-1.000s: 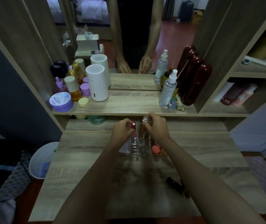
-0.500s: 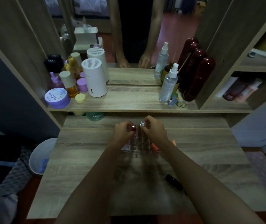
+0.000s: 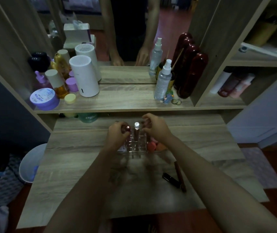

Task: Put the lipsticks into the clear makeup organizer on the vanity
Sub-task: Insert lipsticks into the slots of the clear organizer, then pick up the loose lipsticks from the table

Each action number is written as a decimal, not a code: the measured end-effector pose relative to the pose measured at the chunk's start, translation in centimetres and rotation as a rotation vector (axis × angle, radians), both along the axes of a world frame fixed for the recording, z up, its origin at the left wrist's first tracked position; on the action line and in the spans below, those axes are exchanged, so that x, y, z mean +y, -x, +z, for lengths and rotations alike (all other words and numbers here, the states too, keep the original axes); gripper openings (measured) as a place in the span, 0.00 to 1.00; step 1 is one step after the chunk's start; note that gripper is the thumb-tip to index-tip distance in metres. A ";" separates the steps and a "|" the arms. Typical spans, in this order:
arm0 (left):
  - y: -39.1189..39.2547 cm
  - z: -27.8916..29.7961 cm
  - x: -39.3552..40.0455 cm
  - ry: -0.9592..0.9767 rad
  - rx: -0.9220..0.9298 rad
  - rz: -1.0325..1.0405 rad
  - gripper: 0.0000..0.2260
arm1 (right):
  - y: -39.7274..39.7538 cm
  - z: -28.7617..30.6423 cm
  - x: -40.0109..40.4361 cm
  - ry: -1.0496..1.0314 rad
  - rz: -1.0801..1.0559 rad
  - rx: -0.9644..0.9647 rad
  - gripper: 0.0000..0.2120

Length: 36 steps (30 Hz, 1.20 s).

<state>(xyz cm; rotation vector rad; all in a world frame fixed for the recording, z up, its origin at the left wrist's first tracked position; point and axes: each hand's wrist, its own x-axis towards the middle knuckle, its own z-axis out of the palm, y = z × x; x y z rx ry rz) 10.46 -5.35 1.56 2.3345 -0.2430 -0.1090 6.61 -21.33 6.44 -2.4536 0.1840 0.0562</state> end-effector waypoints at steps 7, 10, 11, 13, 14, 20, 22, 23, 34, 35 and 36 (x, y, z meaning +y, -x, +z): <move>0.8 0.6 0.0 0.016 -0.028 -0.019 0.18 | 3.4 4.0 -7.4 0.167 -0.066 0.028 0.05; 1.6 0.9 0.1 0.027 -0.061 0.035 0.22 | 6.7 2.8 -9.9 0.174 -0.092 0.232 0.03; 1.8 1.0 0.1 0.030 -0.068 0.051 0.23 | 7.8 1.9 -10.3 0.165 -0.109 0.287 0.03; 2.3 1.2 0.3 0.030 -0.079 0.073 0.24 | 9.9 -0.4 -10.3 0.143 -0.145 0.371 0.03; 2.5 1.3 0.4 0.026 -0.084 0.079 0.25 | 10.7 -1.6 -10.0 0.129 -0.156 0.406 0.05; 2.9 1.5 2.2 0.004 -0.104 0.098 0.27 | 13.2 -5.8 -7.4 0.187 -0.112 0.420 0.21; 2.9 1.4 3.1 -0.011 -0.106 0.105 0.28 | 13.4 -6.3 -7.0 0.201 -0.110 0.384 0.18; 2.9 1.3 3.5 -0.016 -0.106 0.112 0.28 | 13.3 -6.4 -6.9 0.204 -0.112 0.378 0.18; 3.6 0.9 6.4 -0.004 -0.092 0.233 0.26 | 12.8 -7.1 -7.6 0.180 -0.113 0.350 0.24; 3.7 0.9 6.6 0.002 -0.090 0.240 0.26 | 12.8 -7.2 -7.6 0.153 -0.127 0.339 0.26; 3.7 0.8 6.9 0.001 -0.088 0.247 0.26 | 12.9 -7.3 -7.7 0.124 -0.147 0.330 0.27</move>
